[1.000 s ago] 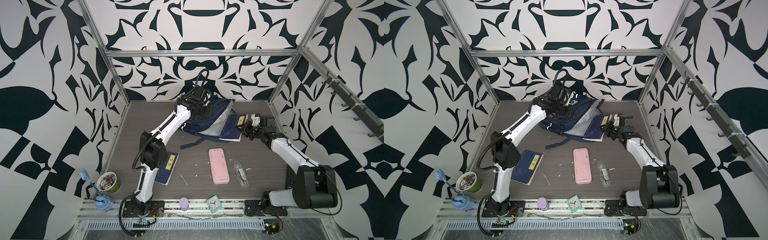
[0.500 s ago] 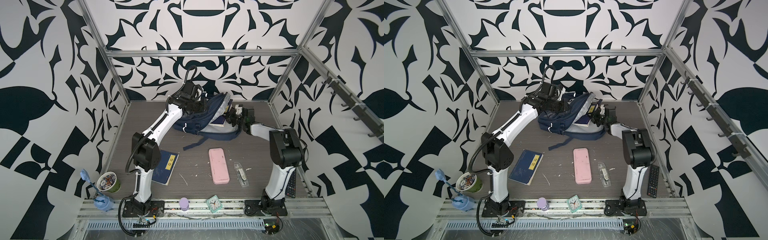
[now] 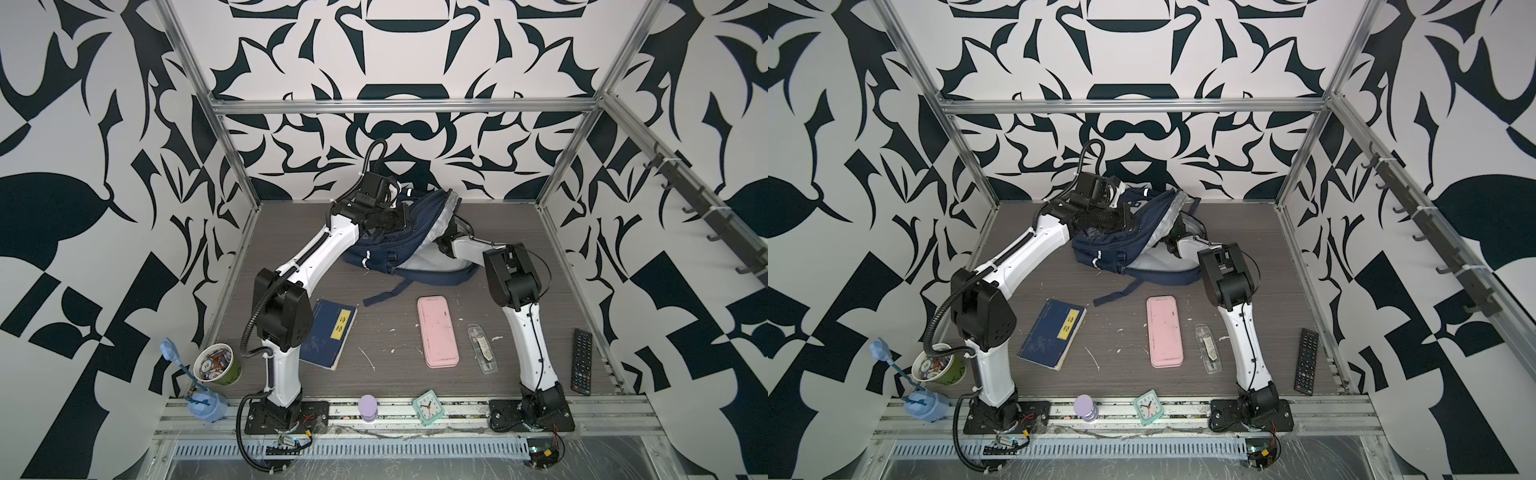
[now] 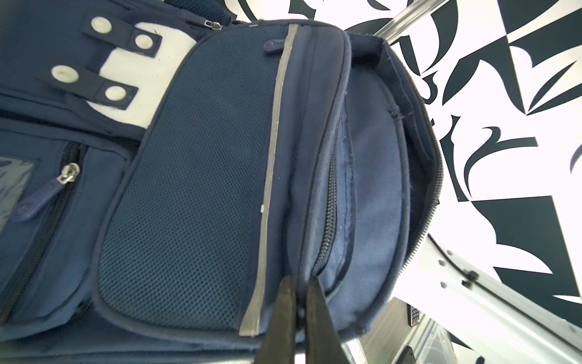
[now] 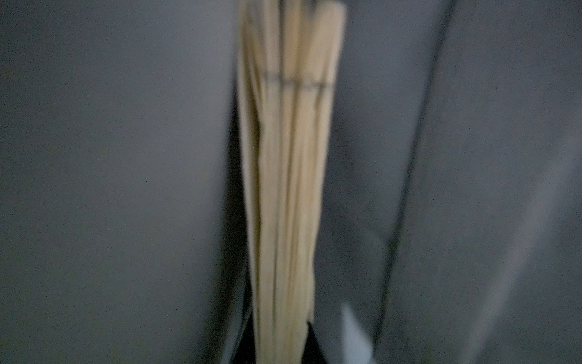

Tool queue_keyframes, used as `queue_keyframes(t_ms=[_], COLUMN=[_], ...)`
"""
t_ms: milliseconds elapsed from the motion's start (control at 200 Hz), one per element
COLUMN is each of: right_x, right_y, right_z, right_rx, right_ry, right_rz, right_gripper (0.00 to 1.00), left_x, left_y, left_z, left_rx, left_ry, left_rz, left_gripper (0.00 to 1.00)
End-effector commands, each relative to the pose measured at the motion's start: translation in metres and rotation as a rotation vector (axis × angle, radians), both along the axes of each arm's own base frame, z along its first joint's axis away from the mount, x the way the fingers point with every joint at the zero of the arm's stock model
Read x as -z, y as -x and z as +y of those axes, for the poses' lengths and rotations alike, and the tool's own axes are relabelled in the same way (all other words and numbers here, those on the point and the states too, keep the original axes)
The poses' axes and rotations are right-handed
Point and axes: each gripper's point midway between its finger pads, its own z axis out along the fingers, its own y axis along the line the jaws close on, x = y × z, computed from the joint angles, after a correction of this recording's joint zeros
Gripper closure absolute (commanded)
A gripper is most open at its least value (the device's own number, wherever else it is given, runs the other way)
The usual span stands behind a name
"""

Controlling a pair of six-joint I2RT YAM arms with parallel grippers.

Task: Pack books, pencil case, and school supplies into a backpack
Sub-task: Place the book in the student bag.

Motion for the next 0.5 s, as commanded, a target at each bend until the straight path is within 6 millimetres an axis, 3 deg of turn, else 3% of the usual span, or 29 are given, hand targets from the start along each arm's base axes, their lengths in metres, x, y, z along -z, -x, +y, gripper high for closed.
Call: queue_keyframes(t_ms=[0, 85, 155, 175, 330, 495], right_x=[-0.026, -0.021, -0.029, -0.017, -0.009, -0.004], right_y=[-0.002, 0.002, 0.001, 0.001, -0.001, 0.004], right_z=[0.008, 0.012, 0.014, 0.014, 0.017, 0.014], right_rx=[-0.046, -0.082, -0.108, -0.116, -0.168, -0.18], right_ry=[0.056, 0.143, 0.19, 0.205, 0.258, 0.28], right_rz=[-0.042, -0.026, -0.031, -0.008, 0.027, 0.044], right_gripper=[0.99, 0.97, 0.95, 0.95, 0.92, 0.69], left_x=[-0.051, -0.045, -0.041, -0.041, -0.041, -0.03], left_y=[0.003, 0.003, 0.004, 0.004, 0.008, 0.001], left_z=[-0.007, -0.012, -0.018, -0.019, -0.031, -0.032], left_rx=[0.021, 0.031, 0.044, 0.046, 0.067, 0.052], left_ry=[0.138, 0.154, 0.167, 0.169, 0.176, 0.158], left_rz=[-0.07, -0.042, -0.024, -0.022, -0.021, -0.008], left_gripper=[1.0, 1.0, 1.0, 1.0, 1.0, 1.0])
